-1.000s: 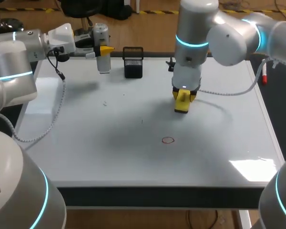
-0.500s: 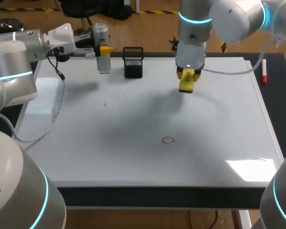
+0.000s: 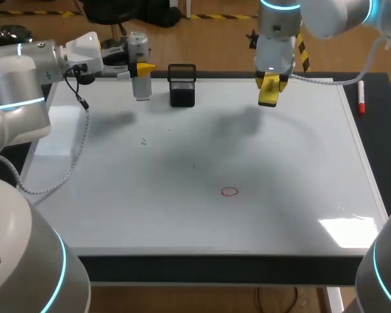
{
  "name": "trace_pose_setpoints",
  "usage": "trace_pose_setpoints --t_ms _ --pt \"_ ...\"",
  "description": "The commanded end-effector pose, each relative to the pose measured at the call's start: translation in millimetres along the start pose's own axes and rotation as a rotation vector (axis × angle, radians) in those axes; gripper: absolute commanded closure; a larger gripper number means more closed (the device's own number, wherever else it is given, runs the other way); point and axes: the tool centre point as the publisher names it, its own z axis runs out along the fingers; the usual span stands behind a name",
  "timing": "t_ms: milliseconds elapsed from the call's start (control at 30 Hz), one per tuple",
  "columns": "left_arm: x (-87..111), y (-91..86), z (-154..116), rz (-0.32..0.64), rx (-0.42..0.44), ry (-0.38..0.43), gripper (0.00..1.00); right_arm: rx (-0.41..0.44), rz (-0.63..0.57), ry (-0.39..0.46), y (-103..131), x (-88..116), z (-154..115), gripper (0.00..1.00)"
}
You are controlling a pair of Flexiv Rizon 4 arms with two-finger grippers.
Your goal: Pick up the inspection probe, press it on each red-marked spot on the whiteboard one by one, put down the probe, pick up the eraser, and wipe off all the red marks.
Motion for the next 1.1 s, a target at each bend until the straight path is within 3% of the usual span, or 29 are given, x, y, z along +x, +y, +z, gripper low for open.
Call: trace_pose_setpoints --t_ms 33,367,1100 --pt "0.4 -0.9 0.0 0.001 0.000 -0.001 1.00 -0.006 -0.006 0.009 -12.4 -1.7 2.8 1.00" --pt "0.4 -0.9 0.0 0.001 0.000 -0.001 1.00 -0.021 -0.002 0.009 -25.9 -2.8 14.7 1.00" --pt "0.4 -0.9 0.0 0.001 0.000 -0.001 1.00 -0.012 0.007 -0.013 -27.6 1.3 13.1 1.00"
